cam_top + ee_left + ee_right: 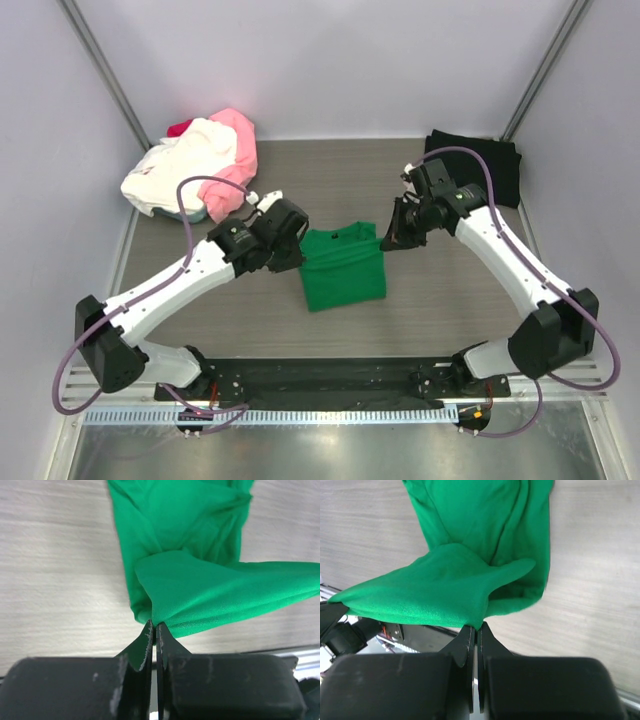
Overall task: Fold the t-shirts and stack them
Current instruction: Fold the tshirt
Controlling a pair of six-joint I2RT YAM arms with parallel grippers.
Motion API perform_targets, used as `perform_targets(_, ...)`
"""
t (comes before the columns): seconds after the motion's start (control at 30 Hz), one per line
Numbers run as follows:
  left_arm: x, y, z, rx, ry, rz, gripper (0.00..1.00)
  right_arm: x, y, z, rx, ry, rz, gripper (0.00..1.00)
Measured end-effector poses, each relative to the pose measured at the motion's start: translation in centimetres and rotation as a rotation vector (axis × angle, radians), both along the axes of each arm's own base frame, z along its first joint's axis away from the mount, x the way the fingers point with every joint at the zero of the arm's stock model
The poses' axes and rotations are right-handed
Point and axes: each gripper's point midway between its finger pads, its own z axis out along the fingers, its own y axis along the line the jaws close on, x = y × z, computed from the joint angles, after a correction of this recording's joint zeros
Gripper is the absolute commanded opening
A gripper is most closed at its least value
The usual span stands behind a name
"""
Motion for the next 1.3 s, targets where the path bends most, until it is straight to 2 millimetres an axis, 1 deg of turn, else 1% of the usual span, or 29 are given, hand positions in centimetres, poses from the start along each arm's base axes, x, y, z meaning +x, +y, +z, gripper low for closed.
perform_targets(0.23,3.8,1.2,-2.0,0.024,0.051,0.026,0.00,4.0,1.3,-1.6,-0.038,0.030,0.028,0.01)
perform_targets(0.57,10.2,2.7,-4.6,0.024,0.121,0.060,0.00,9.7,2.7,-4.3,-0.062,0.059,0.032,0.01)
perform_targets(0.73,12.8,3.2,-6.4,0.021,0.168,0.066,0.00,11.7,3.3,-5.7,-0.070,0.074,0.028,0.01)
perform_targets(0.93,15.4,3.1,-9.2,0.027,0.228,0.063,0.01,13.2,3.2,-7.6,-0.099,0.091,0.012,0.01)
perform_targets(0.97,15.7,3.1,-9.7,0.029,0.239,0.061,0.03,13.4,3.1,-7.8,-0.103,0.095,0.009,0.08)
perform_targets(1.0,16.2,3.0,-10.1,0.030,0.248,0.060,0.06,13.7,3.1,-8.1,-0.108,0.098,0.005,0.22)
perform_targets(1.03,16.8,2.9,-10.5,0.032,0.252,0.057,0.08,14.1,3.1,-8.4,-0.111,0.099,0.000,0.53)
perform_targets(1.1,18.1,3.2,-11.2,0.049,0.271,0.056,0.18,15.0,2.8,-9.0,-0.128,0.102,-0.013,0.72)
perform_targets(1.13,18.9,3.4,-11.3,0.056,0.279,0.057,0.23,15.7,2.7,-9.1,-0.134,0.100,-0.021,0.78)
perform_targets(1.17,19.6,3.6,-11.4,0.062,0.282,0.059,0.31,16.3,2.5,-9.1,-0.140,0.094,-0.026,0.78)
perform_targets(1.2,20.2,4.0,-11.2,0.067,0.281,0.064,0.35,16.9,2.4,-9.0,-0.145,0.082,-0.030,0.79)
perform_targets(1.27,20.5,4.9,-10.6,0.087,0.274,0.071,0.50,17.3,2.0,-8.6,-0.151,0.067,-0.039,0.78)
perform_targets(1.3,20.3,5.4,-10.1,0.093,0.267,0.077,0.54,17.3,1.8,-8.2,-0.150,0.058,-0.044,0.77)
